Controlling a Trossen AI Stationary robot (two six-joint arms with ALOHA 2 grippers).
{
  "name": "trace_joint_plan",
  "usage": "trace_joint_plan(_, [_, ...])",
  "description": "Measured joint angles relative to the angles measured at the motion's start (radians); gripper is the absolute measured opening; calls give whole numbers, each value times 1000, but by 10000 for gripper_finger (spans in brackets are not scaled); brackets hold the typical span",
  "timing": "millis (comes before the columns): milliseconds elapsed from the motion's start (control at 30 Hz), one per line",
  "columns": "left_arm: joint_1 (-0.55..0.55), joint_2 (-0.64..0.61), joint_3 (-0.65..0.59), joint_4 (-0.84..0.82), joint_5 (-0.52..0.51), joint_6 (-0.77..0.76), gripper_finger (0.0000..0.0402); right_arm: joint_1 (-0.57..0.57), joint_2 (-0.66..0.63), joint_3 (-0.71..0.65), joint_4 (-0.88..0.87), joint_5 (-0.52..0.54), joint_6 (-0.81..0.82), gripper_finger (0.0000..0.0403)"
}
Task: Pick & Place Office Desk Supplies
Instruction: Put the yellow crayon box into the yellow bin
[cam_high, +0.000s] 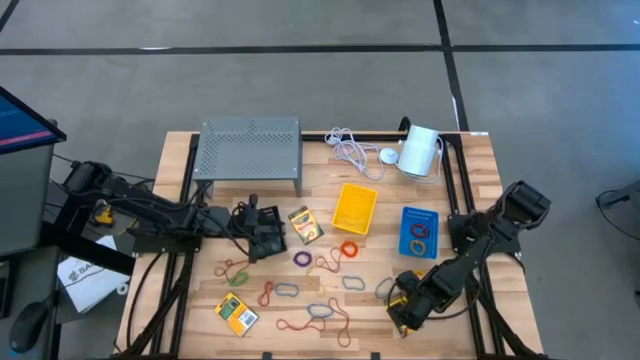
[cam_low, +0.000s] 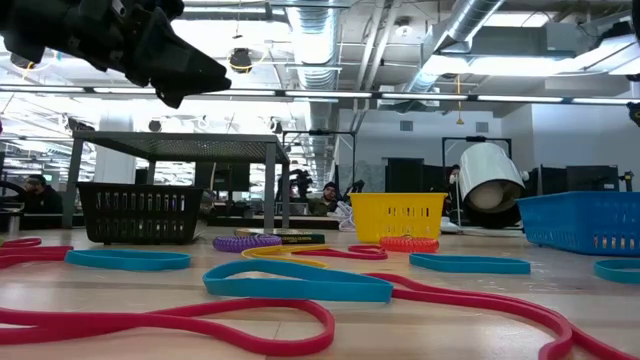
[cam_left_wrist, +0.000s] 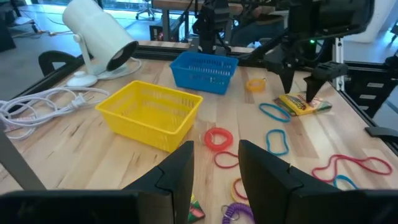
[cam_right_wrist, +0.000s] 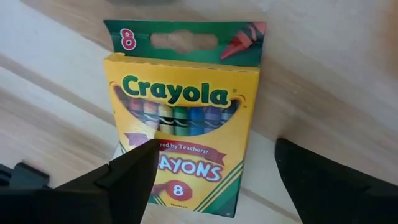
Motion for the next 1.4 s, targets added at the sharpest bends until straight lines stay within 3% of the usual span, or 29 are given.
trace_joint_plan(400, [20, 0, 0, -1, 0, 3, 123, -74, 10, 13, -54, -31, -72, 318])
trace_joint_plan(1000, [33, -1, 0, -16, 0, 3, 123, -227, 9, 15, -141, -35, -337, 306])
trace_joint_plan(1400, [33, -1, 0, -22, 0, 3, 123, -254, 9, 15, -150, -35, -403, 305])
